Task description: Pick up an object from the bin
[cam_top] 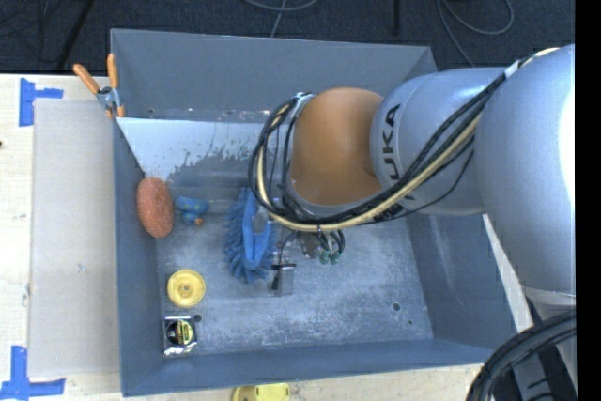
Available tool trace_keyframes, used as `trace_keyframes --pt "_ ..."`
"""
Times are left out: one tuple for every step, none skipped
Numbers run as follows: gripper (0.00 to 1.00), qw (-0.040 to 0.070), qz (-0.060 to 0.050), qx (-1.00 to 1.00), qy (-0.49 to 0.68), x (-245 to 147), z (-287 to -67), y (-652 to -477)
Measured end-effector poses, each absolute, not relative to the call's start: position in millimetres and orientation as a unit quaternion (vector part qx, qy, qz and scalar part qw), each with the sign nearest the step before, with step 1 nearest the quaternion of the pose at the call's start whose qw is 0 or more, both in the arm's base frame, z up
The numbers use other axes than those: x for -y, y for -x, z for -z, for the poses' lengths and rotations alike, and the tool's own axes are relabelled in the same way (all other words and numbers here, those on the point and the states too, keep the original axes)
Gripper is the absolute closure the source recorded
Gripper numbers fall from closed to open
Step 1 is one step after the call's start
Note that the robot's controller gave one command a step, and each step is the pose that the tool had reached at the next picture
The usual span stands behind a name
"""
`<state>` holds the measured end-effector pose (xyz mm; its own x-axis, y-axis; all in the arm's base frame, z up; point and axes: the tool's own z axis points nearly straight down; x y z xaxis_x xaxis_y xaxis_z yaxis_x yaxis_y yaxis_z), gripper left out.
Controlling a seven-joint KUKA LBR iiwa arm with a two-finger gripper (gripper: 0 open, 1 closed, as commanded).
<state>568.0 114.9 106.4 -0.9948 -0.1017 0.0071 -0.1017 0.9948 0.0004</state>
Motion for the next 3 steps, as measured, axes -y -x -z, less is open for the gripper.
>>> trace_keyframes --pt "1.0 -0.003 0.001 0.997 0.072 -125 -81 -571.1" --pt "1.0 -0.003 0.001 0.997 0.072 -125 -81 -571.1" --pt "1.0 -0.003 -0.001 0.998 0.07 -137 -78 -580.0"
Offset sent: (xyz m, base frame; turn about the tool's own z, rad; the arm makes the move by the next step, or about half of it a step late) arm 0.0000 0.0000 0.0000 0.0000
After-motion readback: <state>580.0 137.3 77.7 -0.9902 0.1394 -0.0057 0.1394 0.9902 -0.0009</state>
